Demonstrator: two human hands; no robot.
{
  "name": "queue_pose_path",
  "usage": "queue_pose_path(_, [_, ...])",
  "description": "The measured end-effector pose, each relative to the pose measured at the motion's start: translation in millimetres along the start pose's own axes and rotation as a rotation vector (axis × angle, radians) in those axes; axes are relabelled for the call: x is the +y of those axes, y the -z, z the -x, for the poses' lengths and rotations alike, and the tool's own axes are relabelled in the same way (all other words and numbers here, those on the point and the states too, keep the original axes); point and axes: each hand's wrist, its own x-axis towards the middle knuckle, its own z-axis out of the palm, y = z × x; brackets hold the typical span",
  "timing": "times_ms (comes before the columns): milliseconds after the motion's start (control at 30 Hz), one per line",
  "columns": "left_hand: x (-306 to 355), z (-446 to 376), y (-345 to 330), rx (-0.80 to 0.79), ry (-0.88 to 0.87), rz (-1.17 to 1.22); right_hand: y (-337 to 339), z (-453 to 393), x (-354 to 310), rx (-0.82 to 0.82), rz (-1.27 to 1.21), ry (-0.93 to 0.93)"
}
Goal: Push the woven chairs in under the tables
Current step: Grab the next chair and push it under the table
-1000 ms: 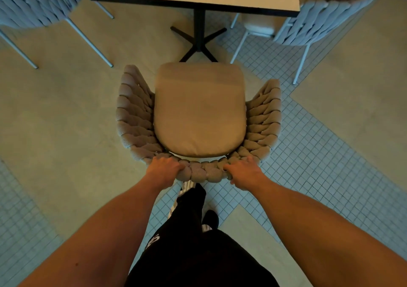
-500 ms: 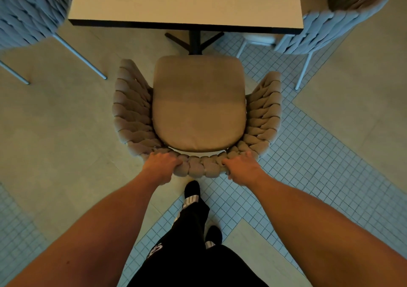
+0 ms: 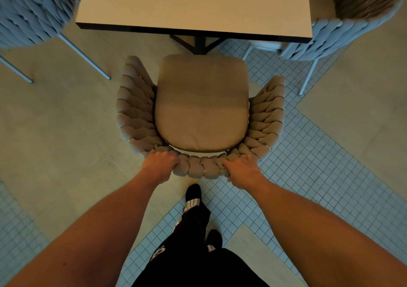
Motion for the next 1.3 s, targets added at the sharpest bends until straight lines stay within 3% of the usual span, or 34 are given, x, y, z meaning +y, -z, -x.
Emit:
queue_pose_path(200, [-2.9,-0.4,7.0,-0.041,-0.036,0.081,-5.7,-0.1,-1.0,-0.015,0.016,-0.026])
queue_pose_path(400, [-13.6,-3.0,13.3,-0.052,0.002,0.319,16.7,-1.1,3.4,-0.006,-0.101,-0.046])
queue_pose_path(933, [-42.1,52.6,36.5,0.1,0.286,0.603,91.0,-27.6,-25.5,0.008,-0.04,0.108])
queue_pose_path(1300, [-93.8,97.9,5.2,0.05,0.584,0.709,139.3,-69.6,-107.4,-0.02,0.111,0.328])
